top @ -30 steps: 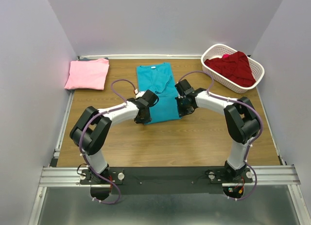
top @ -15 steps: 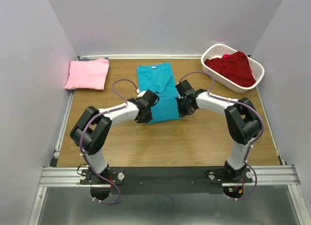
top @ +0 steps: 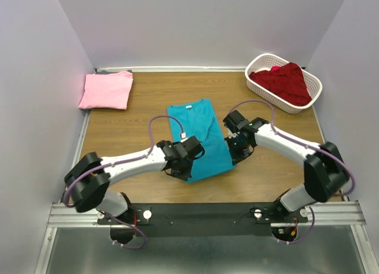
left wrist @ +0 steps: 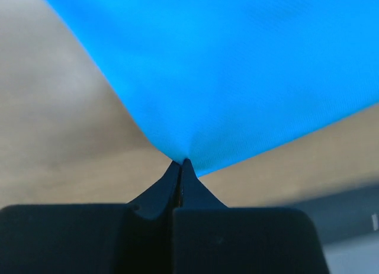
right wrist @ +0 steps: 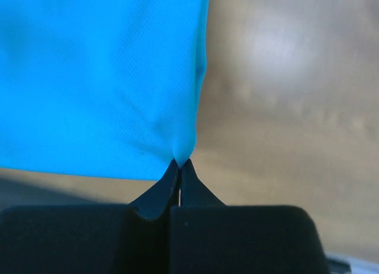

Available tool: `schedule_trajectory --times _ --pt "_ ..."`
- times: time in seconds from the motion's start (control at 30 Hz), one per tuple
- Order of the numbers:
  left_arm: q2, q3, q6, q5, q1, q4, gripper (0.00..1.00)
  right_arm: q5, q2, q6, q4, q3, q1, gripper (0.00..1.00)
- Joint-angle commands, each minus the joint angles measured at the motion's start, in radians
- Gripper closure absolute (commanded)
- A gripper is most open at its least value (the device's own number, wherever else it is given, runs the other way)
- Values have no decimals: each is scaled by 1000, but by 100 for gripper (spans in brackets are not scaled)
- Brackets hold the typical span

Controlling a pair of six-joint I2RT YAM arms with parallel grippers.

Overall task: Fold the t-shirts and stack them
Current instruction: Fold the tshirt

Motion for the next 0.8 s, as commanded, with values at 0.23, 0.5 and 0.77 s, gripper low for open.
schedule_trajectory --times 0.23,0.5,0.77 --pt "-286 -42 -234 282 -234 -249 100 -89 -258 49 -475 36 13 99" --pt "-384 -22 -141 360 -86 -185 100 40 -129 26 -521 313 12 99" --pt "-319 79 117 369 221 -160 100 60 125 -55 -501 640 -2 99"
